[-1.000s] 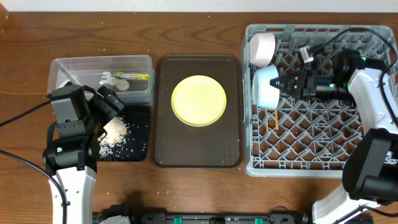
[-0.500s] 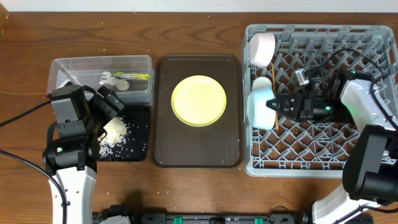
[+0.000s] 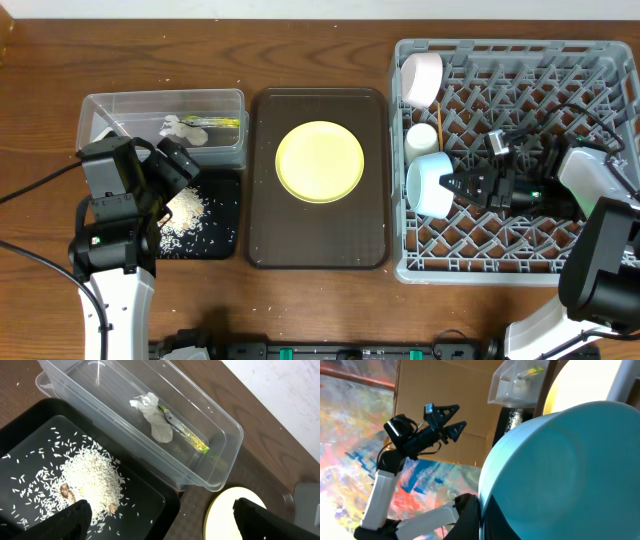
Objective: Sort waste into correct bins and load items into the dishwasher rack
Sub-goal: 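Carry the blue bowl with the right gripper into the dish rack, then lower the blue bowl into the rack and open the right gripper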
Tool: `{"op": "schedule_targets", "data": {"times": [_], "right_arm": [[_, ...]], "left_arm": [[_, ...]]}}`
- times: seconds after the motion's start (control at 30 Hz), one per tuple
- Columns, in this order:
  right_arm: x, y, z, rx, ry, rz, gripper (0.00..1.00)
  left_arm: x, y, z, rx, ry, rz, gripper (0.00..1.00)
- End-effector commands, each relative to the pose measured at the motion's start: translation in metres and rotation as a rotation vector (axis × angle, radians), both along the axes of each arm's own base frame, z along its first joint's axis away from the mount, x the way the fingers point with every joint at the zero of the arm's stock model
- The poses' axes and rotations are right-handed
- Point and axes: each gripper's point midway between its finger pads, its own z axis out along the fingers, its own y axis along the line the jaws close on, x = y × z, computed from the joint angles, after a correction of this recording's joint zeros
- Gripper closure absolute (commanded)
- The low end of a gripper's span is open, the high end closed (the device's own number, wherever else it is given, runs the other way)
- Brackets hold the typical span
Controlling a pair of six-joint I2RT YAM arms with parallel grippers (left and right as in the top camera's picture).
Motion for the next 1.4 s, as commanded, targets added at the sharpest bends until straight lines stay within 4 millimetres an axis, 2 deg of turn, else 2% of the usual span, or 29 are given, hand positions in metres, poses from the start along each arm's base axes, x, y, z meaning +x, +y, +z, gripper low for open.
{"op": "schedule_targets", "data": {"times": [0.0, 0.5, 0.63, 0.8, 1.03, 1.2, 1.37], "right_arm": [[-0.006, -0.007, -0.007, -0.047, -0.014, 0.017, 0.99], [-0.005, -0.031, -0.022, -0.125, -0.044, -0.010, 0.94], [-0.005, -0.032, -0.024, -0.129, -0.027, -0.013, 0.93], [-0.004, -0.032, -0.023, -0.113, 0.023, -0.024, 0.99], [-0.003, -0.033, -0.023, -0.111, 0.032, -0.027, 0.99], [0.004, -0.036, -0.030, -0.139, -0.026, -0.034, 0.99], [0.010, -0.040, -0.041, -0.173, 0.012, -0.043, 0.99]], "left_arm": [[0.002, 0.003, 0.008, 0.008, -0.016, 0.007, 0.07], [0.002, 0.003, 0.008, 0.008, -0.016, 0.007, 0.06], [0.002, 0.003, 0.008, 0.008, -0.016, 0.007, 0.06], [0.002, 0.003, 0.008, 0.008, -0.016, 0.007, 0.07], [0.002, 0.003, 0.008, 0.008, -0.016, 0.007, 0.07], [0.002, 0.003, 0.008, 0.008, -0.016, 0.007, 0.06], [0.002, 0.003, 0.008, 0.008, -0.016, 0.007, 0.07]]}}
